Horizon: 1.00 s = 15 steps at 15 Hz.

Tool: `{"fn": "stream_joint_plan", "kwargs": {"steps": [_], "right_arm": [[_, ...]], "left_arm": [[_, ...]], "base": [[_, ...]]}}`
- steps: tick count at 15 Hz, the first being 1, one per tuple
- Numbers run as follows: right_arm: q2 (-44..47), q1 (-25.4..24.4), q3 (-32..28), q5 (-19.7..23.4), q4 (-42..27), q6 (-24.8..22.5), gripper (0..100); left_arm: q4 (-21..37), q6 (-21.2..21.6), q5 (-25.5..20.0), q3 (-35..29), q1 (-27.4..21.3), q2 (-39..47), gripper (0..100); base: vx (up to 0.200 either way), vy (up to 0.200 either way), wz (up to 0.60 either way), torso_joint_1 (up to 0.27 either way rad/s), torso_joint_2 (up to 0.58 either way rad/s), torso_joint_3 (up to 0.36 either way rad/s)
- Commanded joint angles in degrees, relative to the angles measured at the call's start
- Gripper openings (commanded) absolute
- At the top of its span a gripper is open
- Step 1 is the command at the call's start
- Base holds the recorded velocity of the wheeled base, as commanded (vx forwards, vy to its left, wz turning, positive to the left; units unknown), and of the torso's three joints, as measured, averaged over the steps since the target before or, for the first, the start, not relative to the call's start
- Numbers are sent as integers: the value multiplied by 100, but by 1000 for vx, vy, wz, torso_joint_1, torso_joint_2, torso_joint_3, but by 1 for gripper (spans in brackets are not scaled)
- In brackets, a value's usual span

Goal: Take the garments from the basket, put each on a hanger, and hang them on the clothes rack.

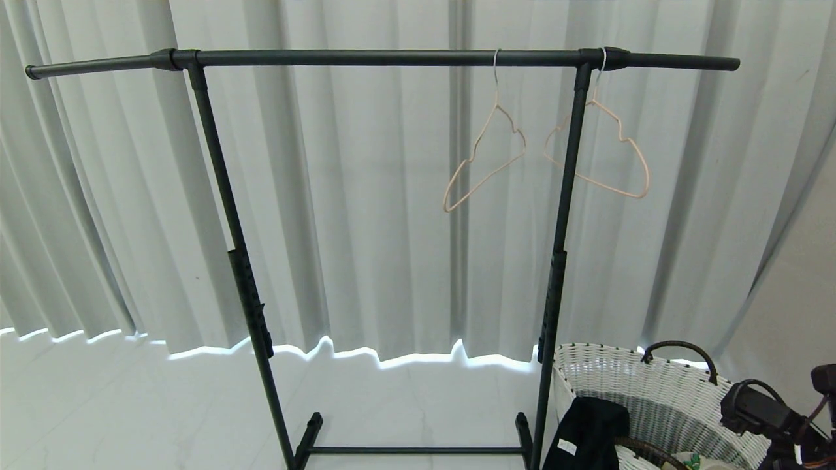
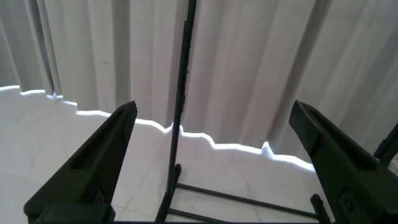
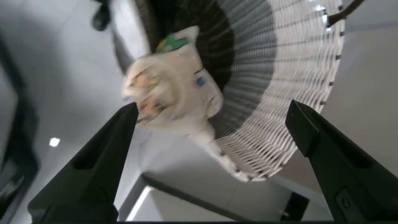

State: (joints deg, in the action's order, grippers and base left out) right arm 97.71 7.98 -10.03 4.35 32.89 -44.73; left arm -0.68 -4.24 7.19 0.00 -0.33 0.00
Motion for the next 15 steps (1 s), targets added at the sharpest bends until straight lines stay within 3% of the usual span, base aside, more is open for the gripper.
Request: {"fn": "stream_joint_plan", "kwargs": {"steps": [1, 4, 8, 9, 15], "right_arm": [[820, 1, -34, -163, 508, -54, 100], [1233, 1, -34, -251, 1000, -80, 100], [1400, 1, -60, -251, 1070, -45, 100], [1427, 1, -69, -251, 1079, -10, 0], [1180, 28, -51, -259, 1070, 87, 0]], "left_arm": [[-2, 2, 1, 0, -2, 0, 100], [-2, 2, 1, 0, -2, 0, 100], [-2, 2, 1, 0, -2, 0, 100], [-2, 2, 1, 0, -2, 0, 100], [-2, 2, 1, 0, -2, 0, 100]], "base": [[0, 0, 0, 0, 0, 0], [0, 0, 0, 0, 0, 0], [0, 0, 0, 0, 0, 0], [0, 0, 0, 0, 0, 0], [0, 0, 0, 0, 0, 0]]}}
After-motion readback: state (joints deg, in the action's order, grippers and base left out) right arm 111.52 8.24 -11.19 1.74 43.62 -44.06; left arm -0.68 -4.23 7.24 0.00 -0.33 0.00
